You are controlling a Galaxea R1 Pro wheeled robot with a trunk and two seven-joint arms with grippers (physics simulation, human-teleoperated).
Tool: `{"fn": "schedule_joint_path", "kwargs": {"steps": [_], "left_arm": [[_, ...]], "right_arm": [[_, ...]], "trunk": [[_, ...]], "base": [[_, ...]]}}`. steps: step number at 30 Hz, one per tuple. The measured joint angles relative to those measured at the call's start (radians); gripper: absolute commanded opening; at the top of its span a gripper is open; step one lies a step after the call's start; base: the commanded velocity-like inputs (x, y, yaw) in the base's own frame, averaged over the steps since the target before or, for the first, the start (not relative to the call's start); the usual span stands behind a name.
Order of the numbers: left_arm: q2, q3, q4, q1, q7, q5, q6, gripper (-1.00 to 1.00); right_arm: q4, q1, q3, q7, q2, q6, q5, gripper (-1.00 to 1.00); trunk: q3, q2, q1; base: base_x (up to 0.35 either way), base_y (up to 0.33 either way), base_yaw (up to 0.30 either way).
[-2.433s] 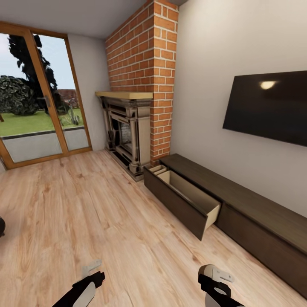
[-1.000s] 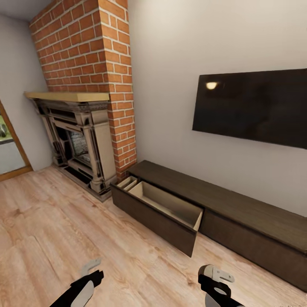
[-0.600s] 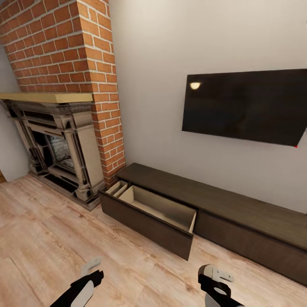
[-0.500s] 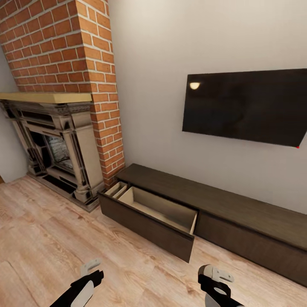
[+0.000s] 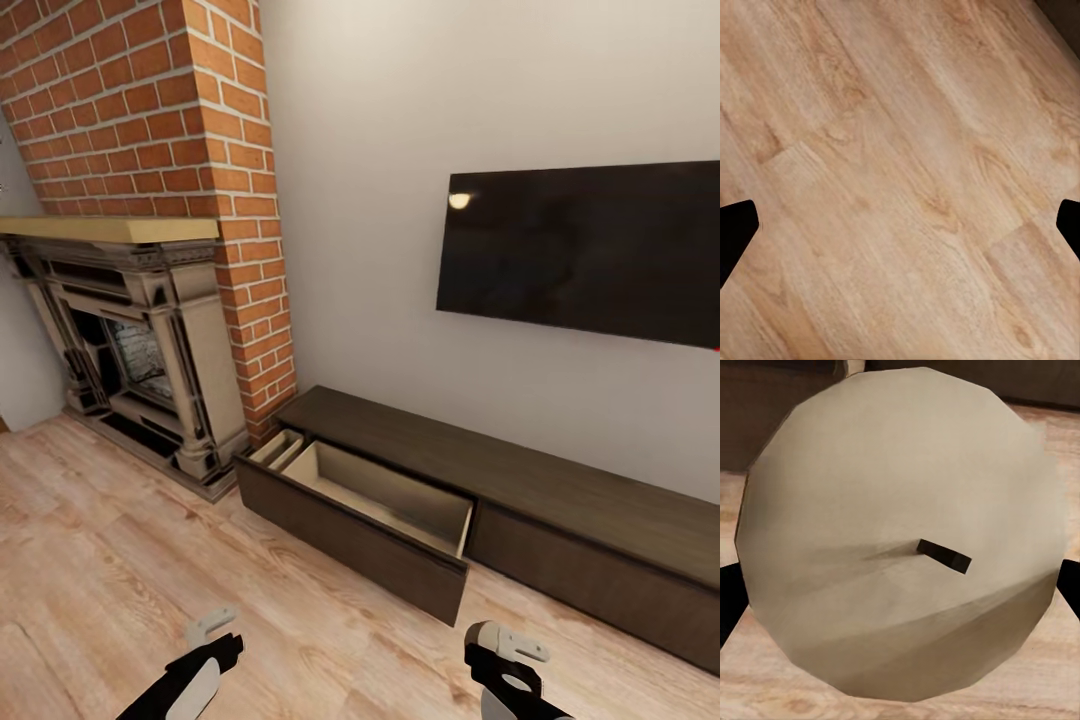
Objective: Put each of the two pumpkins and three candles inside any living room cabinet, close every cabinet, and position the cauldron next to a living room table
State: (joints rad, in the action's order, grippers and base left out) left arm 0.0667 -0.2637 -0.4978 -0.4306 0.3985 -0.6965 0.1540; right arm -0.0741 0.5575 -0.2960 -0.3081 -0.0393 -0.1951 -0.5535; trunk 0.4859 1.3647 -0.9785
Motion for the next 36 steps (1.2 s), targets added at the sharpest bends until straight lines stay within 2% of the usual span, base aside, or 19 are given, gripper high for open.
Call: {"fn": "schedule_joint_path", "kwargs": {"steps": [13, 17, 19, 22, 24, 26, 28, 30, 31, 33, 36], "left_arm": [[0.005, 0.002, -0.002, 0.0, -0.002, 0.0, 0.001, 1.0], [0.056, 0.003, -0.039, 0.0, -0.019, -0.009, 0.034, 1.0], [0.088, 0.004, -0.07, 0.0, -0.062, -0.029, 0.122, 1.0], [0.139, 0.002, -0.153, -0.001, -0.14, -0.051, 0.324, 1.0], [0.164, 0.0, -0.257, -0.003, -0.173, -0.056, 0.459, 1.0], [0.186, -0.001, -0.396, -0.008, -0.187, -0.059, 0.613, 1.0], [0.197, 0.017, -0.526, -0.009, -0.195, -0.062, 0.744, 1.0], [0.197, 0.07, -0.622, -0.008, -0.198, -0.066, 0.804, 1.0], [0.197, 0.088, -0.64, -0.007, -0.199, -0.066, 0.815, 1.0], [0.196, 0.106, -0.658, -0.007, -0.199, -0.067, 0.827, 1.0], [0.196, 0.113, -0.672, -0.006, -0.2, -0.068, 0.834, 1.0]], "right_arm": [[0.0, 0.0, 0.001, 0.002, 0.001, -0.001, -0.001, -1.0], [0.0, 0.0, 0.001, 0.001, 0.0, -0.001, -0.001, -1.0], [0.0, 0.0, -0.001, 0.0, 0.0, -0.001, 0.001, -1.0], [0.0, 0.0, -0.001, 0.0, 0.001, -0.001, 0.001, -1.0], [0.0, 0.0, 0.0, 0.0, 0.001, -0.001, 0.001, -1.0], [0.0, 0.0, 0.0, 0.0, 0.001, -0.001, 0.0, -1.0], [0.0, 0.0, 0.0, 0.0, 0.001, -0.001, 0.0, -1.0], [0.0, 0.0, 0.0, 0.0, 0.001, 0.0, 0.0, -1.0], [0.0, 0.0, 0.0, 0.0, 0.001, 0.0, 0.0, -1.0], [0.0, 0.0, 0.0, 0.0, 0.001, 0.001, 0.0, -1.0], [0.0, 0.0, -0.001, 0.0, 0.0, 0.001, 0.001, -1.0]], "trunk": [[0.0, 0.0, 0.0], [0.0, 0.0, 0.0], [-0.002, 0.0, 0.0], [-0.005, 0.0, 0.0], [-0.007, 0.0, 0.0], [-0.009, 0.0, 0.0], [-0.011, 0.0, 0.0], [-0.013, 0.0, 0.0], [-0.014, 0.0, 0.0], [-0.016, 0.0, 0.0], [-0.025, -0.014, 0.007]], "base": [[0.007, 0.288, 0.0], [0.0, 0.206, -0.056], [0.0, 0.078, -0.175], [0.0, 0.027, -0.208], [0.0, 0.008, -0.219], [0.0, 0.003, -0.222], [0.0, 0.001, -0.224], [0.0, 0.0, -0.224], [0.0, 0.0, -0.224], [0.0, 0.0, -0.224], [0.0, 0.0, -0.209]]}}
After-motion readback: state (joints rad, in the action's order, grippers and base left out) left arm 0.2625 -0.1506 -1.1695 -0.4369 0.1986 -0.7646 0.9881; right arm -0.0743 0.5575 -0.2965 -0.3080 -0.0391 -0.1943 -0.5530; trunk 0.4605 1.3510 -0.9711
